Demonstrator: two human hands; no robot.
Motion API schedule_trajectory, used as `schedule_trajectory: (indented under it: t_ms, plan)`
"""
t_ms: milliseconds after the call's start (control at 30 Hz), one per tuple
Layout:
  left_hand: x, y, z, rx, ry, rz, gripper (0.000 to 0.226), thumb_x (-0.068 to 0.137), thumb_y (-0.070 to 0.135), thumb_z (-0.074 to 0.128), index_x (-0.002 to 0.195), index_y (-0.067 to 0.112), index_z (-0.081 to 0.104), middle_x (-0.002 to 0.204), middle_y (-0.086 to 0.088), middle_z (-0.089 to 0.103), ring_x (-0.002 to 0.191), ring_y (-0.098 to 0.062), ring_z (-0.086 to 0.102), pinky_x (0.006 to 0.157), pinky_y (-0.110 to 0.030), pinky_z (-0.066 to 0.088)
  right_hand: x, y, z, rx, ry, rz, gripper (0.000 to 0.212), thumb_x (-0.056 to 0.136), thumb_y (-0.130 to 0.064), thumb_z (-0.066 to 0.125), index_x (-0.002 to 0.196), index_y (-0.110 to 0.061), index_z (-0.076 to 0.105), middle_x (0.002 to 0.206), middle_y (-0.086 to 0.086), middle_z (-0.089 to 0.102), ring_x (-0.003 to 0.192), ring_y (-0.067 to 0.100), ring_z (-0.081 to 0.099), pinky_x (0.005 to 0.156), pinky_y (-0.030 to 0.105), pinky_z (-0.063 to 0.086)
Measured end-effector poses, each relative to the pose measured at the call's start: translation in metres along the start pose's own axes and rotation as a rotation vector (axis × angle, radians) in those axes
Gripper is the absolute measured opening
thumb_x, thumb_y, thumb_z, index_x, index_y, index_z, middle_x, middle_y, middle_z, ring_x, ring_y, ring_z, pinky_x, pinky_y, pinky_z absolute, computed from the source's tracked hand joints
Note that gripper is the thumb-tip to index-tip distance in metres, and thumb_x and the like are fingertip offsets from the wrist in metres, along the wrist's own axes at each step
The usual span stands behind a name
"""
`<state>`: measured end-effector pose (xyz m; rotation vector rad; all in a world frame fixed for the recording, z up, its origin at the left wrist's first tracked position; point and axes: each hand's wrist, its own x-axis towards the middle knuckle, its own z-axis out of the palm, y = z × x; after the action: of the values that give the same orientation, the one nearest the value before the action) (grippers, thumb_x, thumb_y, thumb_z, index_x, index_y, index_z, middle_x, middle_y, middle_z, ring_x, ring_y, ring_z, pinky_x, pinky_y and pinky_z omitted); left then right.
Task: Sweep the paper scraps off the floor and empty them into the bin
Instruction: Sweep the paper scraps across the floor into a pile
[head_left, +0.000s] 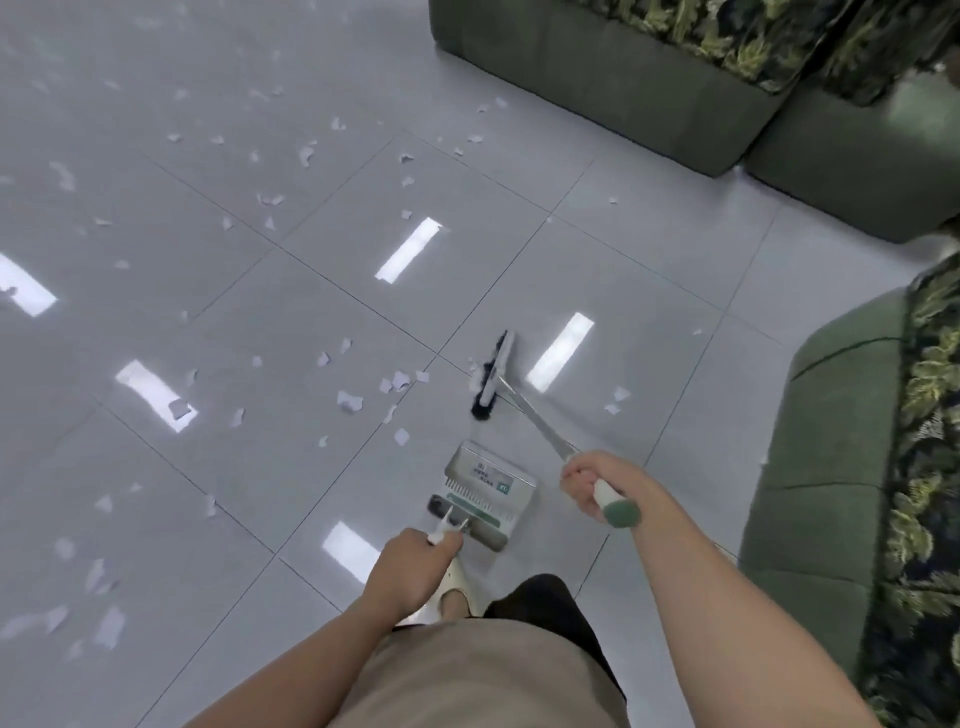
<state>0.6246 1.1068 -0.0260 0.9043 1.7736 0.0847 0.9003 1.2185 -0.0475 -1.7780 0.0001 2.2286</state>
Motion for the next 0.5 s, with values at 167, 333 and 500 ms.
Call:
schedule_trajectory:
  t_ms: [167, 333, 500]
  plan:
    - [0.003, 0.019, -0.002, 0.000, 0.053, 0.029, 0.049, 0.088, 0.042, 0.059, 0.058, 0.019, 0.029, 0.045, 0.006, 0.031, 0.047, -0.013, 0.028, 0.051, -0.032, 0.024, -0.018, -0.032, -0.018, 0.182, -0.128, -0.024, 0.024, 0.087, 0.003, 0.055, 0.083, -0.015, 0.040, 0.064, -0.007, 0.027, 0.035, 0.002, 0.031, 0.027, 0.016, 0.030]
    - [0.016, 0.061, 0.014, -0.081, 0.042, 0.038, 0.049, 0.088, 0.039, 0.058, 0.055, 0.020, 0.027, 0.047, 0.006, 0.030, 0.049, -0.015, 0.027, 0.052, -0.032, 0.023, -0.054, -0.026, -0.066, 0.235, -0.051, -0.079, 0.012, 0.091, 0.001, 0.049, 0.085, -0.010, 0.046, 0.061, -0.003, 0.035, 0.034, 0.003, 0.032, 0.027, 0.016, 0.029]
    - [0.030, 0.120, 0.064, -0.071, 0.025, 0.056, 0.048, 0.089, 0.040, 0.057, 0.055, 0.018, 0.031, 0.050, 0.005, 0.033, 0.050, -0.017, 0.031, 0.053, -0.032, 0.025, -0.096, -0.026, -0.160, 0.004, 0.257, -0.146, 0.015, 0.088, 0.005, 0.047, 0.085, -0.010, 0.044, 0.058, 0.003, 0.040, 0.035, 0.008, 0.032, 0.031, 0.017, 0.028]
